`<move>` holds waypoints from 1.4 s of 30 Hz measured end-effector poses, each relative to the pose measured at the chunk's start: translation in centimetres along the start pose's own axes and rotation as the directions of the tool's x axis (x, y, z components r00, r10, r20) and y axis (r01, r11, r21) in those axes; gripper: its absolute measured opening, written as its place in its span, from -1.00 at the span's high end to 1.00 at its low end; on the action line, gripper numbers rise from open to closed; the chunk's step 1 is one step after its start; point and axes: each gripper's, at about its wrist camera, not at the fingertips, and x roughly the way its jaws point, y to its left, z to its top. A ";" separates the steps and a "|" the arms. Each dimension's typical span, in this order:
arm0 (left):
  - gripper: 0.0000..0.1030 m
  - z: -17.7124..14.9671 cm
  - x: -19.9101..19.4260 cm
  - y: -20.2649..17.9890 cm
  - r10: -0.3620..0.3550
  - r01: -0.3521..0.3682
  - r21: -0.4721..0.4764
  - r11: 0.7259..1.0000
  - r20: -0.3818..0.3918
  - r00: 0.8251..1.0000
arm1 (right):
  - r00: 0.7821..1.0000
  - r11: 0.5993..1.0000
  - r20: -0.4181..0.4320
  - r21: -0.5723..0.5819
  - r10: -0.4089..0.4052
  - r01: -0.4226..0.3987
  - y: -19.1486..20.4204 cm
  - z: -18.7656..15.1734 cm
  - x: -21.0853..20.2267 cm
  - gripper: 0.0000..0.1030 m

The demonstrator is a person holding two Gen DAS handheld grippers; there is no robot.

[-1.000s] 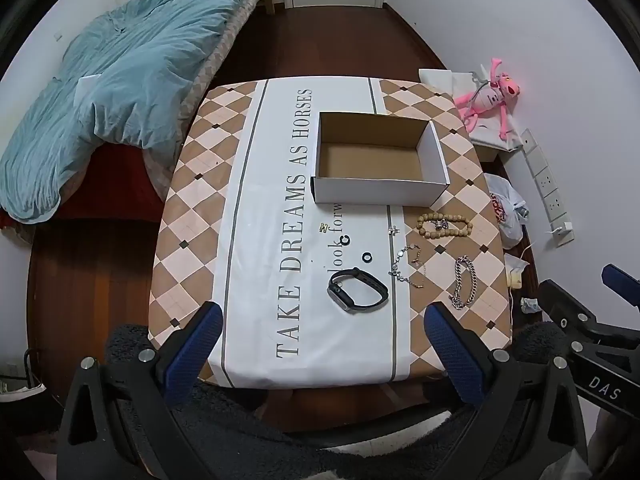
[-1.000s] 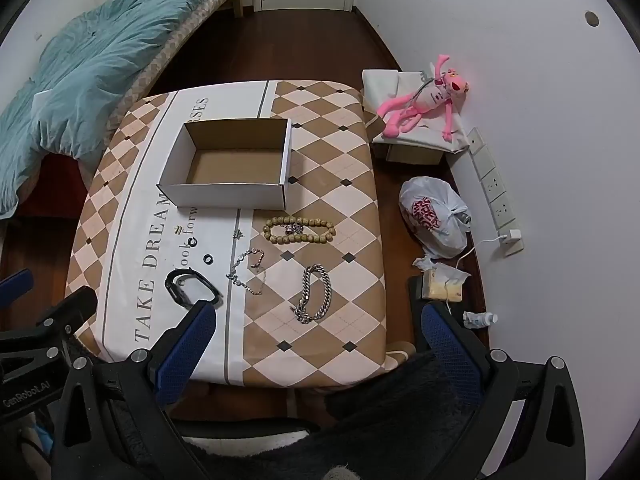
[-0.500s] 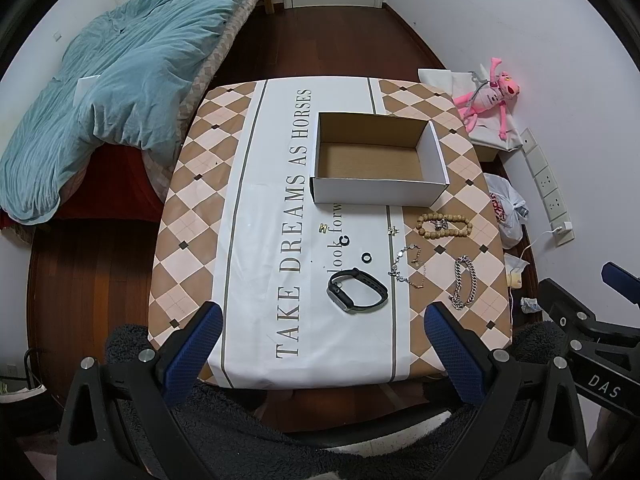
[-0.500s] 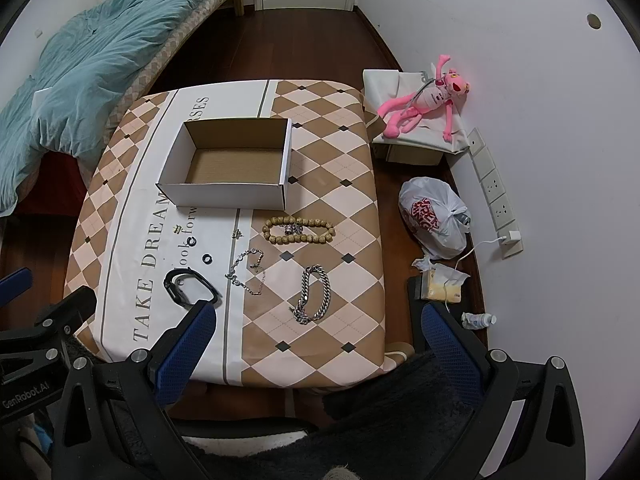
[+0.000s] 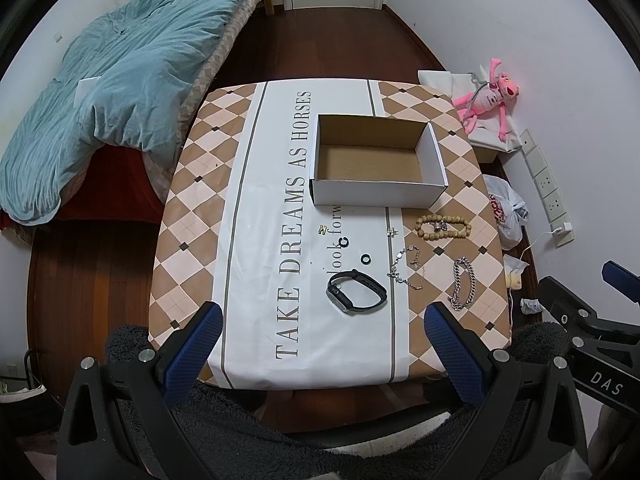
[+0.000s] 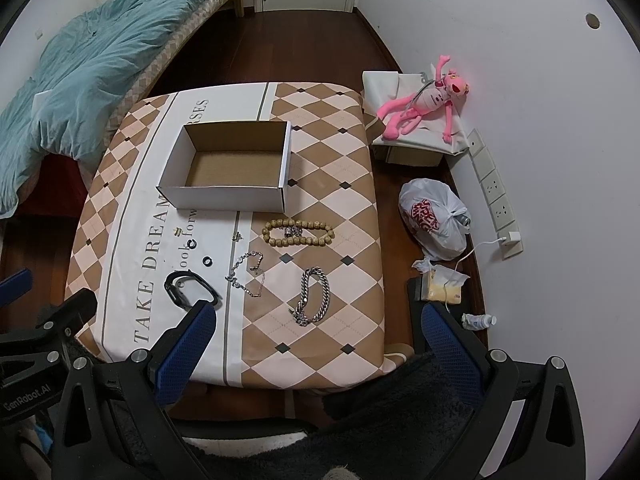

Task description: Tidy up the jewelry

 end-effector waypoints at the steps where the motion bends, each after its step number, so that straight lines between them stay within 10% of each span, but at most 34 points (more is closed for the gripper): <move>1: -1.00 0.0 -0.1 0.1 0.001 -0.001 0.000 1.000 0.000 1.000 | 1.000 1.000 0.000 0.000 -0.001 0.001 -0.1 0.1 -0.1 -1.00; 42: -1.00 1.3 -1.8 0.4 0.001 -0.001 0.000 1.000 0.009 1.000 | 1.000 1.000 0.004 -0.003 0.001 -0.001 -0.1 0.5 -0.6 -1.00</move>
